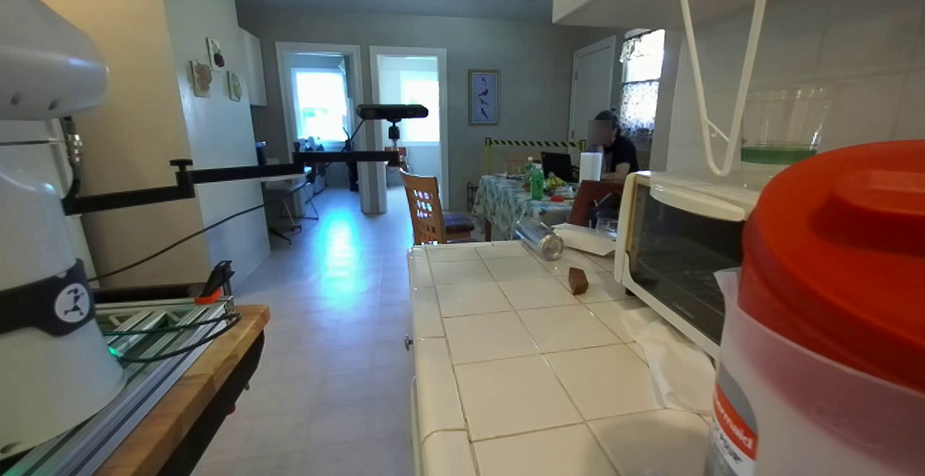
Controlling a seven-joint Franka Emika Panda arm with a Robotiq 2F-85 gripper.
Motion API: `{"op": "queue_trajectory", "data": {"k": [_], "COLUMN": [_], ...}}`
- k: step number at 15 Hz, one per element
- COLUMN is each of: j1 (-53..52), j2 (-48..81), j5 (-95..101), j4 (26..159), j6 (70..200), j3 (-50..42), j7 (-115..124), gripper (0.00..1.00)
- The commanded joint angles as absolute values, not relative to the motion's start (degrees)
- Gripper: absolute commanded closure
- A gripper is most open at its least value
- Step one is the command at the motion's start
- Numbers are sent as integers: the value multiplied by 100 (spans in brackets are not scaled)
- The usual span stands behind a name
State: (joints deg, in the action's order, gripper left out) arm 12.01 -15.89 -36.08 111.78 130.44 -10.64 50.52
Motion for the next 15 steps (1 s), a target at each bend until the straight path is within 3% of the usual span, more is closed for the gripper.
{"op": "queue_trajectory", "data": {"k": [1, 15], "j1": [1182, 1199], "j2": [-1441, -1334], "j5": [-3637, -3642], "j4": [10932, 10595], "j6": [12988, 12979], "j3": [-1085, -1138], "j7": [5237, 5482], "gripper": [97, 97]}}
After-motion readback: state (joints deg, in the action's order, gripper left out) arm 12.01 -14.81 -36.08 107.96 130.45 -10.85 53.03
